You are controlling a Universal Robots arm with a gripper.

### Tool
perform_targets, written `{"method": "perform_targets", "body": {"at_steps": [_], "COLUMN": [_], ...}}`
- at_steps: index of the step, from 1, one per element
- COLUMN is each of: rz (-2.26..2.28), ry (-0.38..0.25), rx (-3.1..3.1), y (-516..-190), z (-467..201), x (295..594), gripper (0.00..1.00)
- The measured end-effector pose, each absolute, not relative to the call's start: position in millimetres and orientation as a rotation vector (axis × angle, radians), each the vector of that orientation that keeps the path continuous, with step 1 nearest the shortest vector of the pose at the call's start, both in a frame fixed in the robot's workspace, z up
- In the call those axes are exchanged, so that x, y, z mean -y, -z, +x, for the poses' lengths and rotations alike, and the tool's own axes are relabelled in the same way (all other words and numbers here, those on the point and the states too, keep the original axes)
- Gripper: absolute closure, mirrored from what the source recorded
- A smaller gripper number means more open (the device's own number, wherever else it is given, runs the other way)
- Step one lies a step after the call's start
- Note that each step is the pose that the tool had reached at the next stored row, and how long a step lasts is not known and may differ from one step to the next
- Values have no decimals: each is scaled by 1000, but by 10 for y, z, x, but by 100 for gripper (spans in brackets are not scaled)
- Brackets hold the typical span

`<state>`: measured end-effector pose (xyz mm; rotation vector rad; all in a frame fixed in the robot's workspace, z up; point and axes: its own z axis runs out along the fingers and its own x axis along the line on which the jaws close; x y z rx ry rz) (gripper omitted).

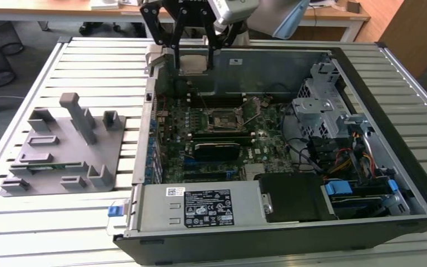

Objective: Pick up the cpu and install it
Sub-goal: 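Pick up the cpu and move it towards the insertion slot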

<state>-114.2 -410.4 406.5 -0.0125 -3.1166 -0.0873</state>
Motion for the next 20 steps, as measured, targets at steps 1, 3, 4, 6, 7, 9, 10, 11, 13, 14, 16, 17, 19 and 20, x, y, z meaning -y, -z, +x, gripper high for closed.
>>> {"method": "perform_targets", "body": {"at_steps": [1, 3, 4, 6, 7, 9, 10, 11, 13, 14, 16, 17, 19, 20], "rz": [-13, -13, -13, -13, -13, -12, -12, -13, -12, -12, -13, -13, -12, -12], "ry": [87, 87, 87, 88, 87, 87, 88, 88, 87, 87, 87, 87, 87, 87], "rx": [3117, 3117, 3117, 3117, 3117, 3117, 3117, 3117, 3116, 3117, 3117, 3116, 3117, 3117], "y": [-4064, -4062, -4061, -4058, -4057, -4053, -4051, -4049, -4046, -4044, -4039, -4036, -4025, -4018], "z": [-1131, -1110, -1099, -1083, -1074, -1056, -1050, -1044, -1018, -998, -965, -950, -916, -892], "x": [4104, 4104, 4104, 4105, 4104, 4104, 4104, 4105, 4104, 4104, 4104, 4104, 4093, 4079], "gripper": [46, 46, 46, 46, 46, 46, 46, 46, 46, 46, 46, 46, 46, 46]}}
